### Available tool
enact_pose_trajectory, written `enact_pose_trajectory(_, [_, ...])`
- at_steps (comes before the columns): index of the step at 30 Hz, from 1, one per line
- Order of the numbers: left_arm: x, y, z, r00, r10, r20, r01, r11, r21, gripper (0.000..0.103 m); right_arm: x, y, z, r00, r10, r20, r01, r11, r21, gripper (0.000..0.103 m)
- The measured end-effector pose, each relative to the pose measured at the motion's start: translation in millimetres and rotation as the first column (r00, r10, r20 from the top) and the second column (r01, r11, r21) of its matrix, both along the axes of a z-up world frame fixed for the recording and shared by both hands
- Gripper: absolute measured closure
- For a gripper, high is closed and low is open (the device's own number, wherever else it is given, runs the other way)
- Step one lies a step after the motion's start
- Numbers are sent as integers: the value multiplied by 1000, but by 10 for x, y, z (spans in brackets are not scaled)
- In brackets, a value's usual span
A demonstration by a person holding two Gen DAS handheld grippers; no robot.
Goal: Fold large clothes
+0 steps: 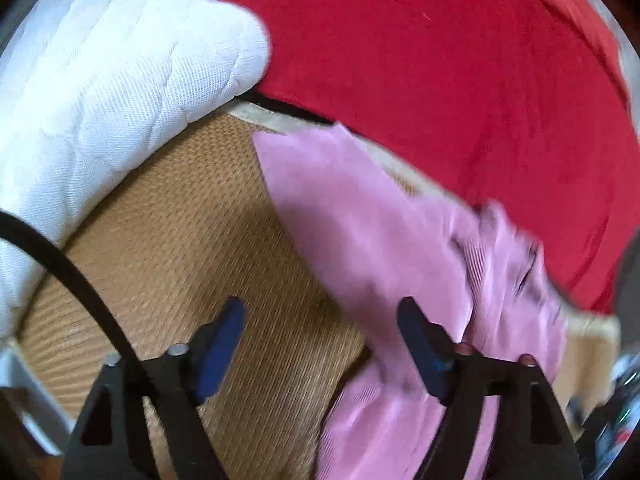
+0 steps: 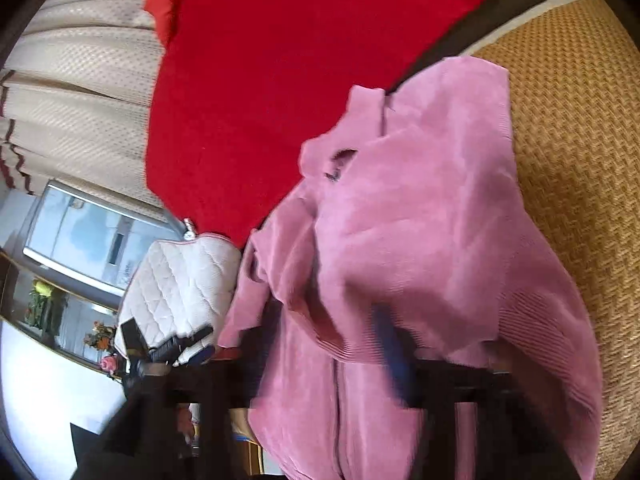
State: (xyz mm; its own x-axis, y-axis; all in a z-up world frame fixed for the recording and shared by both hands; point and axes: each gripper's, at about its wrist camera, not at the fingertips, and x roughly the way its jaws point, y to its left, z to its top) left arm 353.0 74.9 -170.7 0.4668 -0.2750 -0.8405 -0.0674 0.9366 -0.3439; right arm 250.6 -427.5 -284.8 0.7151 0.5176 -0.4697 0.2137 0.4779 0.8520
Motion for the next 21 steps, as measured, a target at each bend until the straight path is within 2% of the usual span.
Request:
enact_pose_trajectory(2, [196, 59, -180, 997, 21, -75, -30, 992, -123, 20, 28, 39, 9, 1000, -4, 25, 4, 1000, 5, 31])
enact_pose_trajectory(4, [371, 152, -380, 989, 57, -136, -88, 968, -235, 20, 58, 83, 16, 999, 1, 38, 0, 1000, -26, 31])
enact_pose_trajectory(6, [472, 226, -489, 985, 99, -139, -139, 938, -317, 20, 96, 161, 30, 998, 9, 59, -6, 999, -48, 31])
enact_pose_trajectory(9, [571, 277, -579, 988, 109, -106, -142, 914, -380, 21, 139, 247, 76, 994, 38, 99, -28, 995, -93, 31])
enact_pose_trajectory(11, [577, 297, -607, 991, 115, -75, -136, 906, -402, 25, 189, 311, 101, 988, 73, 137, -60, 993, -101, 31])
enact_pose_trajectory(13, [688, 235, -657, 991, 105, -83, -130, 901, -414, 44, 295, 393, 111, 985, 105, 135, -87, 988, -129, 32])
enact_pose_trajectory(17, [838, 177, -636, 993, 106, -47, -116, 888, -446, 47, 616, 530, 63, 988, 127, 84, -113, 980, -161, 32])
enact_pose_trajectory(19, [880, 157, -645, 994, 98, -42, -106, 876, -470, 70, 849, 549, 62, 990, 126, 71, -112, 978, -176, 32])
enact_pose_trajectory(21, [981, 154, -651, 995, 95, -31, -98, 875, -475, 86, 1037, 556, 77, 991, 120, 59, -108, 977, -185, 32])
